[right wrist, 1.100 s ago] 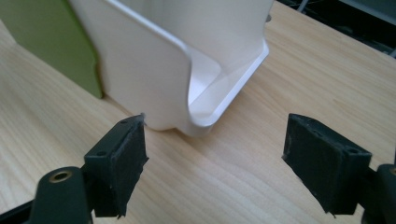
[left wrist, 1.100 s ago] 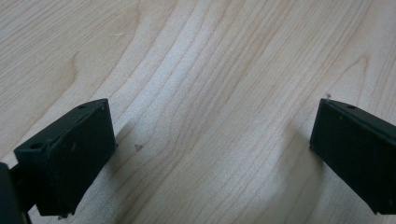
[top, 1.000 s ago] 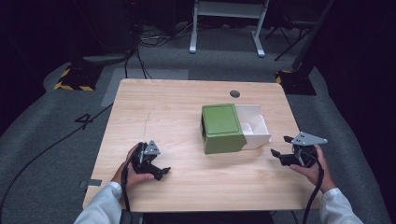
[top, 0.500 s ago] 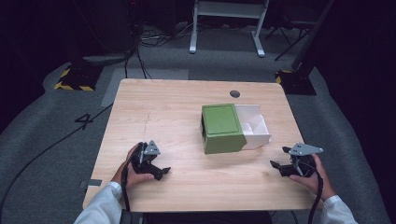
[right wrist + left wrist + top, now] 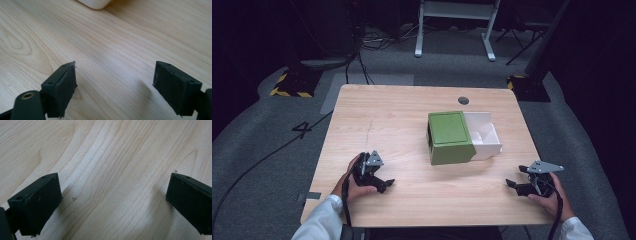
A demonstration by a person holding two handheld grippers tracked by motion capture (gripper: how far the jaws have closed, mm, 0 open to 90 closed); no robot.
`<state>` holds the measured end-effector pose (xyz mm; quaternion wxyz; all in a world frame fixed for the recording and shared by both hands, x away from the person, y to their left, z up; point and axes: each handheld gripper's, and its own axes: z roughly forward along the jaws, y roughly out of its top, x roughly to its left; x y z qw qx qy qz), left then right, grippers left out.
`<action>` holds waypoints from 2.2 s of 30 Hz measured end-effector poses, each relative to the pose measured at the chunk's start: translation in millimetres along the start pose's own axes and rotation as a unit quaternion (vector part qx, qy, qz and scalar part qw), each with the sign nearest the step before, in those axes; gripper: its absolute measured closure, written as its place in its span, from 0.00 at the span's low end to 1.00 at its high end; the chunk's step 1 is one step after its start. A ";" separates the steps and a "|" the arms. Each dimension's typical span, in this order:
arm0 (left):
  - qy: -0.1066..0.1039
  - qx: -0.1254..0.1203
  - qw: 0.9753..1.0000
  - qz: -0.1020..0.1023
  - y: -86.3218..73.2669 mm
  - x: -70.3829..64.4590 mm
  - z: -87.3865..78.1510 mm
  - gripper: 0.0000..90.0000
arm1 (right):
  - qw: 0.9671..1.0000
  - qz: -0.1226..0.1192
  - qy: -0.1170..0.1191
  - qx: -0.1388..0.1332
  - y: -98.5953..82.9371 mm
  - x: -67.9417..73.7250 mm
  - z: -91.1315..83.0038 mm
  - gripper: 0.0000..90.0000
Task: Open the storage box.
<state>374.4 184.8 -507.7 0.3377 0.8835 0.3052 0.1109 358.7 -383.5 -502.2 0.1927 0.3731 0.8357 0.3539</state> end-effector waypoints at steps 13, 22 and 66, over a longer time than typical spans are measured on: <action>0.000 0.000 1.000 0.000 0.0 0.0 0.1 0.00 | 0.999 0.034 -0.002 -0.006 -12.3 -7.2 -5.0 0.19; 0.000 0.000 1.000 0.001 0.0 0.0 0.0 0.00 | 0.999 0.034 -0.002 -0.006 -12.3 -7.2 -4.9 0.19; -0.002 -0.001 1.000 0.003 -0.7 0.3 -0.5 0.00 | 0.999 0.037 -0.002 -0.006 -12.6 -7.4 -5.3 0.20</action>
